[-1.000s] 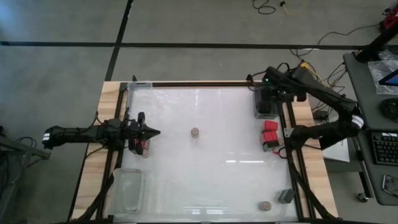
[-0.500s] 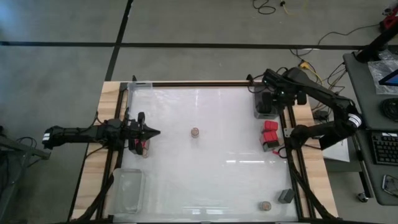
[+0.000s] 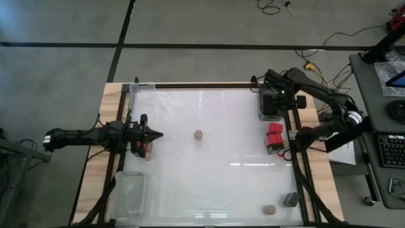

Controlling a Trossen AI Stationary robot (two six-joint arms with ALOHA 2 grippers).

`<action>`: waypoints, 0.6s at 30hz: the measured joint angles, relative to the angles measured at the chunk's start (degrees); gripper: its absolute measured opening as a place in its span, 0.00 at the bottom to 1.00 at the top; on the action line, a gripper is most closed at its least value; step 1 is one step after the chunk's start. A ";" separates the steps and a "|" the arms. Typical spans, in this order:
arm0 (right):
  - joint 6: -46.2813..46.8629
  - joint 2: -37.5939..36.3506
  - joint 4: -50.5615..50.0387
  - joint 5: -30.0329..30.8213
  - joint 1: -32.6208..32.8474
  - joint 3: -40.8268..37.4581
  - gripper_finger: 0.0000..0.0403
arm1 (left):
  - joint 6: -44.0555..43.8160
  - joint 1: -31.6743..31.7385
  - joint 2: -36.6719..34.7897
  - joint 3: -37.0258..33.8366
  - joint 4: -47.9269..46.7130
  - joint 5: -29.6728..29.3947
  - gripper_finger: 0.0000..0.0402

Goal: Sort spices by type
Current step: Put the black seasoning can into the black bin

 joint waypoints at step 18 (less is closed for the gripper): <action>-5.69 4.87 0.59 -0.40 -6.93 0.18 0.34 | -0.01 -0.01 0.01 -0.01 0.00 0.00 0.00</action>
